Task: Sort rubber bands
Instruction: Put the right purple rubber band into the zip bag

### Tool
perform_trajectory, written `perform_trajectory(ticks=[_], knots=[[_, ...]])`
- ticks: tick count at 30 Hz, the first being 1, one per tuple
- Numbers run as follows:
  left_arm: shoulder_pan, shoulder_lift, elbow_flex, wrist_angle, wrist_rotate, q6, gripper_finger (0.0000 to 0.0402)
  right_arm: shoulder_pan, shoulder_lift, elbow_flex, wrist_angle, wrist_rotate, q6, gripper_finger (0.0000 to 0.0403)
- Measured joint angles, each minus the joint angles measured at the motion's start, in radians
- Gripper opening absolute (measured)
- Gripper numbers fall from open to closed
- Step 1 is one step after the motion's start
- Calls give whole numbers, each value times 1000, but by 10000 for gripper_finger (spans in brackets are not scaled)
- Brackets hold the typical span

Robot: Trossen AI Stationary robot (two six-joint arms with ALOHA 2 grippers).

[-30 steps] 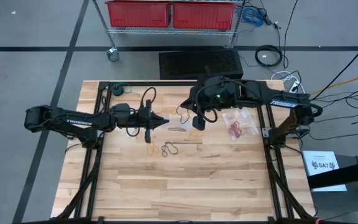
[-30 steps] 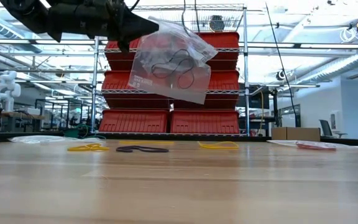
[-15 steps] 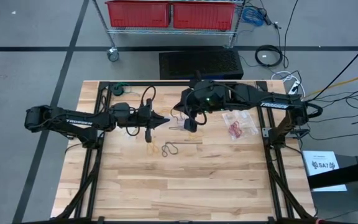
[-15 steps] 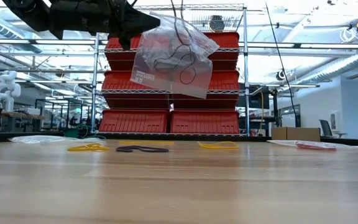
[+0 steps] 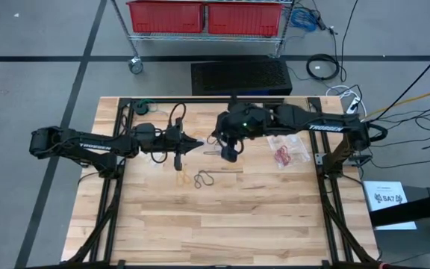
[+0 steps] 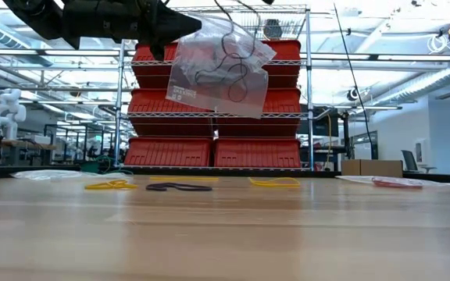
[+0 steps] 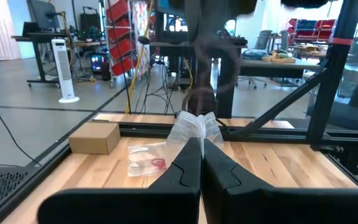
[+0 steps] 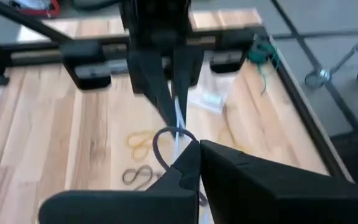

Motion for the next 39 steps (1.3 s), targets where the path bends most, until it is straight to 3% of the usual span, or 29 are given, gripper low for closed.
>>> perform_trajectory(ticks=[15, 22, 31, 39], knots=[[-3, -5, 0, 17, 5, -3, 0, -30, 0, -89, 20, -10, 43, 0], [-12, -5, 0, 18, 10, -2, 0, -58, 0, -113, 59, -133, 53, 0], [-11, -5, -1, 16, -4, -1, 0, -53, 2, -115, 70, -199, 27, 0], [-11, -5, -1, 12, -6, -2, 0, -56, 79, -115, 89, -239, -2, 12]])
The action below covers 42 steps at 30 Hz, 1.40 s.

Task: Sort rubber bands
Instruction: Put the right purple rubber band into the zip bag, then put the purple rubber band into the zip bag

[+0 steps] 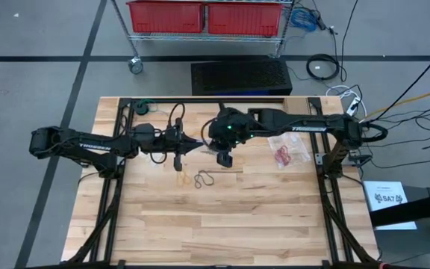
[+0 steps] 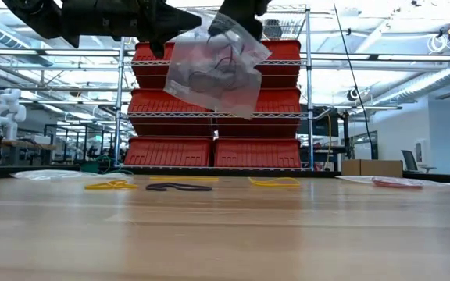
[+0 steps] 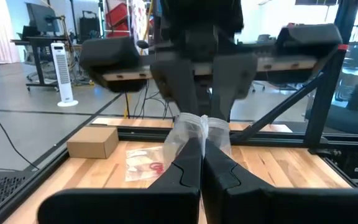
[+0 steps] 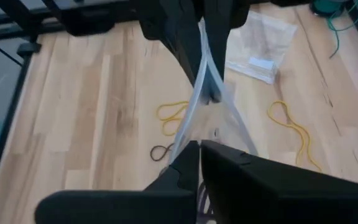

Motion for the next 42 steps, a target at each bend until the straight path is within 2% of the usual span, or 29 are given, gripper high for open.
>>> perform_trajectory(ticks=[6, 10, 13, 18, 21, 24, 29, 33, 37, 42], knots=[[0, -1, 0, -5, 0, 0, 0, -2, -5, 44, -38, 5, -24, 78], [0, -1, 0, -14, -5, 0, 0, -8, -25, 134, -122, 8, -46, 123], [0, -1, 0, -25, -11, 1, 0, -9, -29, 193, -232, 53, -79, 143], [0, -4, 0, -84, -144, 23, 0, -13, -45, 240, -423, 179, -106, 152], [5, -10, -1, -115, -180, 26, 0, -25, -48, 235, -528, 184, -97, 149], [6, -14, -6, -130, -213, 22, 0, -29, -58, 173, -526, 153, -90, 135], [7, -64, -55, -141, -295, 25, 0, -32, -97, -68, -322, 9, -55, 99], [6, -154, -108, -142, -301, 19, 0, -9, -111, -312, -2, -72, 40, 80], [7, -258, -158, -185, -302, 18, 0, 57, -58, -460, 257, -26, 96, 68], [7, -358, -194, -229, -301, 19, 0, 123, 67, -458, 429, 75, 128, 56]])
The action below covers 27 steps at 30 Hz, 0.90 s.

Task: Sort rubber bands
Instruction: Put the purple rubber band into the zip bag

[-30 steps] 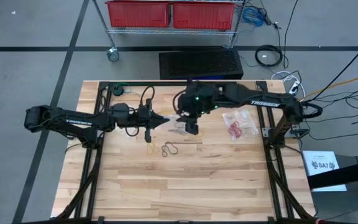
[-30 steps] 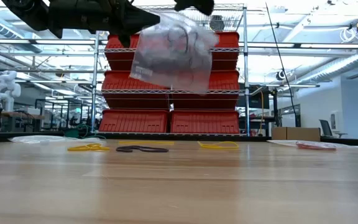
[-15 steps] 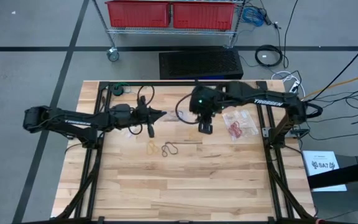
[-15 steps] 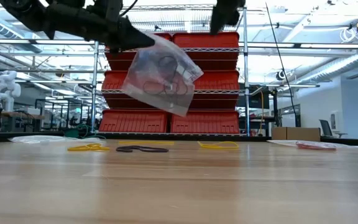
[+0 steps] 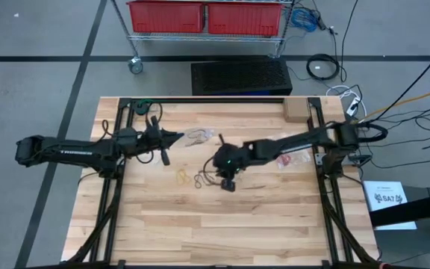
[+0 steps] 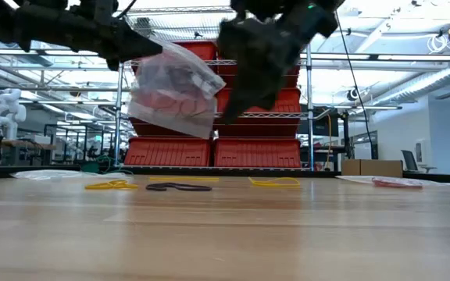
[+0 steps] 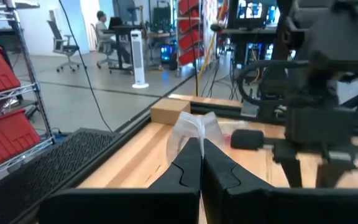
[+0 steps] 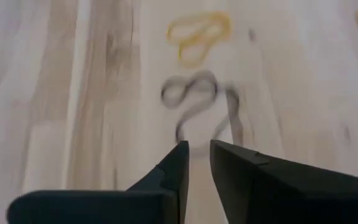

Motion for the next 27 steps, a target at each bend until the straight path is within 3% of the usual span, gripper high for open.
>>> perform_trajectory(ticks=[5, 13, 17, 23, 27], knots=[[0, -69, 0, -86, 0, 0, 0, 8, 152, 101, 24, 32, 0, 83], [0, -168, 0, -219, 0, 8, 0, -25, 335, 292, -5, 36, -66, 185], [0, -212, 0, -265, 0, 10, 0, -40, 397, 375, -88, 36, -110, 213], [0, -255, 0, -326, 0, 27, 0, -45, 465, 437, -171, 37, -145, 199], [0, -265, 0, -323, 0, 28, 0, -41, 468, 438, -180, 39, -154, 150]])
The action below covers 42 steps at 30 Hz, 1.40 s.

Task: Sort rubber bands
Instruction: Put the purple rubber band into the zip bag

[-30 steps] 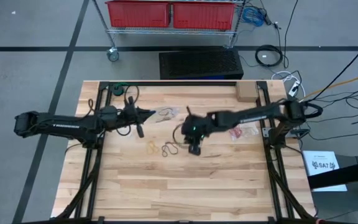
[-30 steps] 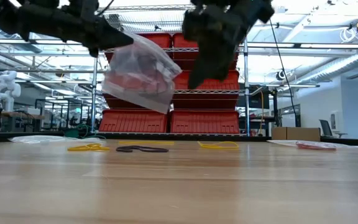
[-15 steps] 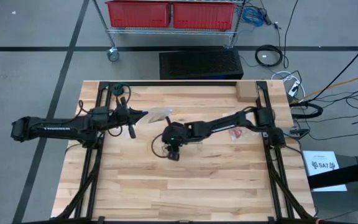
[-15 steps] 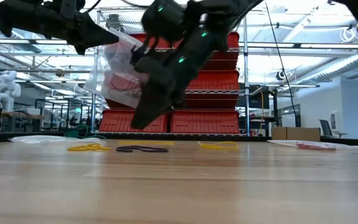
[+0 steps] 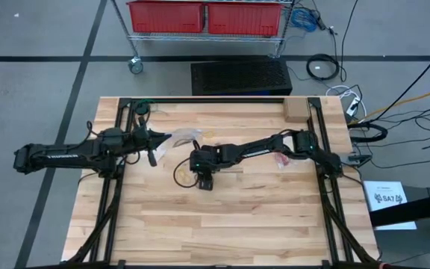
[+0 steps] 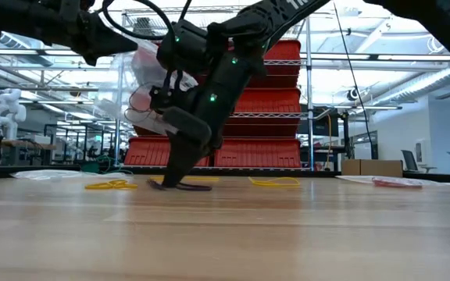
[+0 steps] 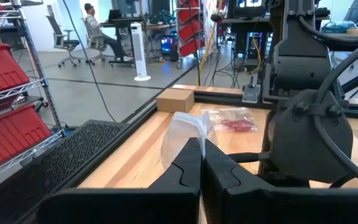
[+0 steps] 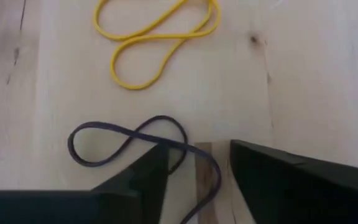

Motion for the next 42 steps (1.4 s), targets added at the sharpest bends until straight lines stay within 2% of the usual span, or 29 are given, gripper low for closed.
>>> perform_trajectory(ticks=[5, 7, 11, 20, 23, 29, 34, 39, 42], knots=[[0, -2, 0, 1, -1, 0, 0, 3, -2, -1, -4, -2, -37, 29], [0, -2, 0, 2, -5, -1, 0, 6, -2, -2, -8, -17, -60, 11], [0, -1, 0, 3, -35, -1, 0, 9, 3, 45, -90, -39, -122, 3], [0, 0, 0, 11, -58, -28, 0, 3, -16, 358, -474, -65, -297, 1], [0, 6, 0, 13, -60, -29, 0, -7, -54, 403, -509, -63, -347, 0], [0, 46, 0, 29, -59, -51, 0, -47, -230, 416, -488, -44, -363, 0], [-16, 116, 1, 122, -17, -56, 0, -48, -353, 415, -358, 65, -419, 0], [-36, 178, 1, 243, -6, -56, 0, -62, -409, 418, -197, 105, -425, 0], [-40, 201, 3, 305, -6, -55, 0, -76, -410, 416, -177, 101, -425, 0]])
